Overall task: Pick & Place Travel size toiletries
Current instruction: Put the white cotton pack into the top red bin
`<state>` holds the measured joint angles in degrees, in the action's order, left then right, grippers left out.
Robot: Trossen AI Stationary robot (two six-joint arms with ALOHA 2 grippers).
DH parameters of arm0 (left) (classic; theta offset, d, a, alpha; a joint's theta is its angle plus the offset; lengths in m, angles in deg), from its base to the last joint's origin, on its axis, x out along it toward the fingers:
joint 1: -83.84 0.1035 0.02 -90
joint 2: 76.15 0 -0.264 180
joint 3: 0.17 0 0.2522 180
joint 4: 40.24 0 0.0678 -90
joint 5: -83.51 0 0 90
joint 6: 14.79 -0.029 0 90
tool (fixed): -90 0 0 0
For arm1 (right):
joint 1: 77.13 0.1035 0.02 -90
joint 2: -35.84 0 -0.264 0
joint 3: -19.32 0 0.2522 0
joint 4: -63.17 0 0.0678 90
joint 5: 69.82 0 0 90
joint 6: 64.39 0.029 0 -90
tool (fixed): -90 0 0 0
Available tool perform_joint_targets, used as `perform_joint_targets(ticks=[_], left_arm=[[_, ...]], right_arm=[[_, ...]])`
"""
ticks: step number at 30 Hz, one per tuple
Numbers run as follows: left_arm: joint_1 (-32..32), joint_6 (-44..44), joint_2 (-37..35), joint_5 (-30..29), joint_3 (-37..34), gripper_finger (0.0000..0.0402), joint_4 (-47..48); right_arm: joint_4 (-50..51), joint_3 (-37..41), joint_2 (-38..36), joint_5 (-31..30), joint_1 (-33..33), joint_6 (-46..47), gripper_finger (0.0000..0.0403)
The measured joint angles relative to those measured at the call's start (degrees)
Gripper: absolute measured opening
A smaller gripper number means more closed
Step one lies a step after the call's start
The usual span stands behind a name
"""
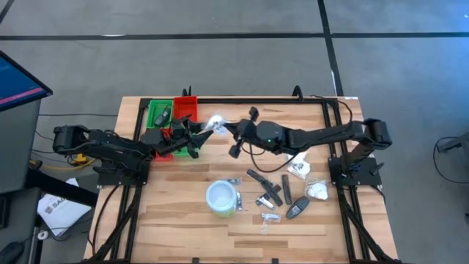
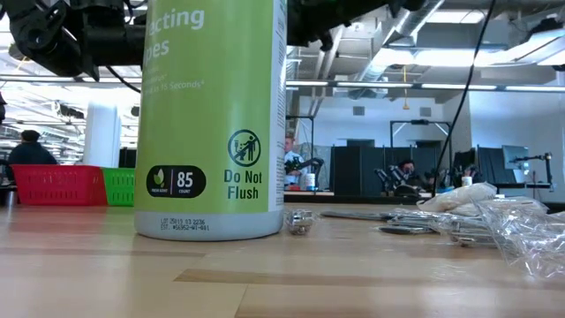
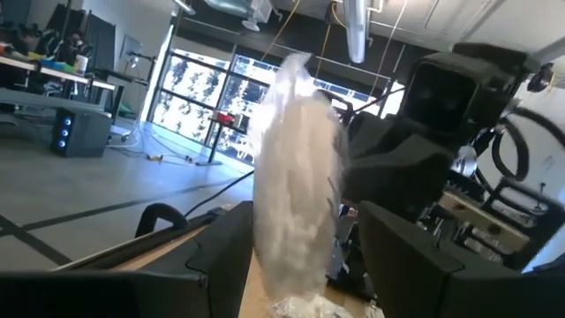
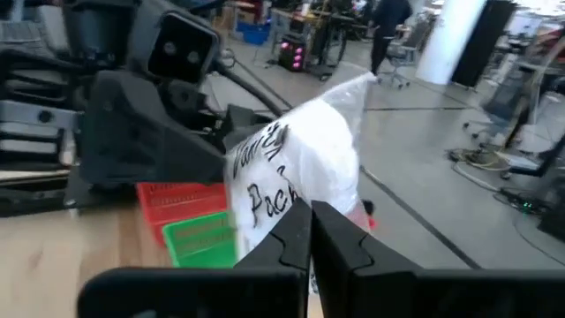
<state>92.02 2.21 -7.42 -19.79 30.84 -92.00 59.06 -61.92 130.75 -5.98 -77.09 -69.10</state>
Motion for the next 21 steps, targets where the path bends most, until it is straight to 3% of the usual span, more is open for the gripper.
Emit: perform_joint_targets(ticks=[5, 14, 21], left_arm=[[0.00, 0.00, 0.00, 0.02, 0.00, 0.0172, 0.14], [0.00, -0.65, 0.00, 0.09, 0.00, 0.0029, 0.14], [0.00, -2.01, 0.00, 0.07, 0.00, 0.0033, 0.14]], right_arm=[[-0.03, -0.81, 1.04, 1.13, 0.00, -0.36, 0.0000], [0.92, -0.92, 0.98, 1.08, -0.21, -0.35, 0.0000], [0.90, -0.92, 0.98, 1.05, -0.22, -0.35, 0.0000]])
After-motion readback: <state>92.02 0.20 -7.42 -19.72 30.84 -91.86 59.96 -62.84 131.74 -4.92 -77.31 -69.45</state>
